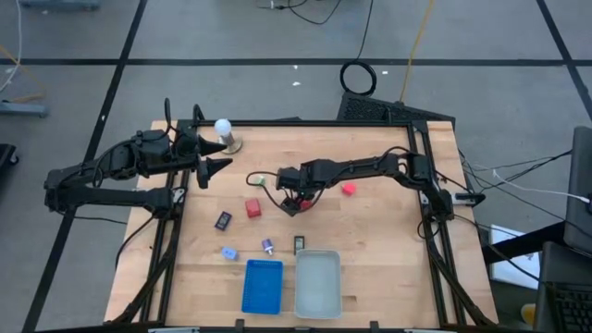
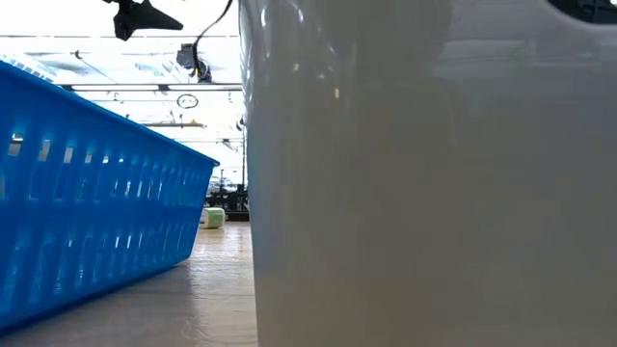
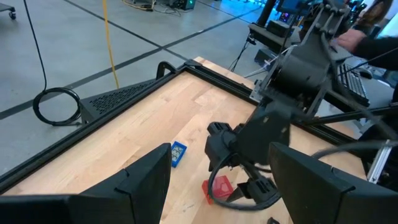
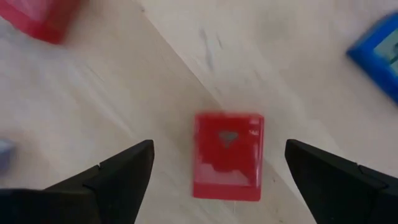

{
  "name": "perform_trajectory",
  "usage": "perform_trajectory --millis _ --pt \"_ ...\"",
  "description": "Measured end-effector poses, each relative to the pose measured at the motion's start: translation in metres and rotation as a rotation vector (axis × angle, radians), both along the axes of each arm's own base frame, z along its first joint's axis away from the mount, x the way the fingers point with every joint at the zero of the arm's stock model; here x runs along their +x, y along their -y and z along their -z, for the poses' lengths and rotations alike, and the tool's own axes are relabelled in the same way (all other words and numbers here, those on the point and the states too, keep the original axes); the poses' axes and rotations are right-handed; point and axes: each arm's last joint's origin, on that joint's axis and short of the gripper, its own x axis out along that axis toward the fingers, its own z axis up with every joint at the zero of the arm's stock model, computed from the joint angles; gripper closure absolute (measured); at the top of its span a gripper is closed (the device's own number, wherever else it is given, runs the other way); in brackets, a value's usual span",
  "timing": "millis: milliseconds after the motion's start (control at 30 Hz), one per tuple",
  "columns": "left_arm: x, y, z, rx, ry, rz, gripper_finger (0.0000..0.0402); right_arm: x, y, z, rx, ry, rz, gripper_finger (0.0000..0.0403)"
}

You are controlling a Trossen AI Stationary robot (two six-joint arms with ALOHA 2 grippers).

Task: Pick & Place Office items
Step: Put the right red charger adapter into the gray bin

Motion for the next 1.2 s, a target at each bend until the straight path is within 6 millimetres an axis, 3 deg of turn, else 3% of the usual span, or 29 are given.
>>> perform_trajectory --millis 267,500,1000,1200 --pt "0.000 0.000 0.000 0.002 -0.001 0.000 0.0131 -0.009 -0.003 0.028 0.030 -0.048 0.000 0.0045" --pt "0.000 0.000 0.000 0.002 -0.001 0.000 0.0131 -0.001 -0.007 0.027 0.029 0.050 0.006 0.0045" --pt "0.000 0.000 0.000 0.013 -0.004 0.003 0.0131 -0.005 -0.008 0.037 0.011 0.053 0.010 0.0046" --pt "0.000 0.000 -0.001 0.024 -0.001 0.006 0.0131 -0.006 -0.007 0.040 0.008 0.051 0.036 0.0076"
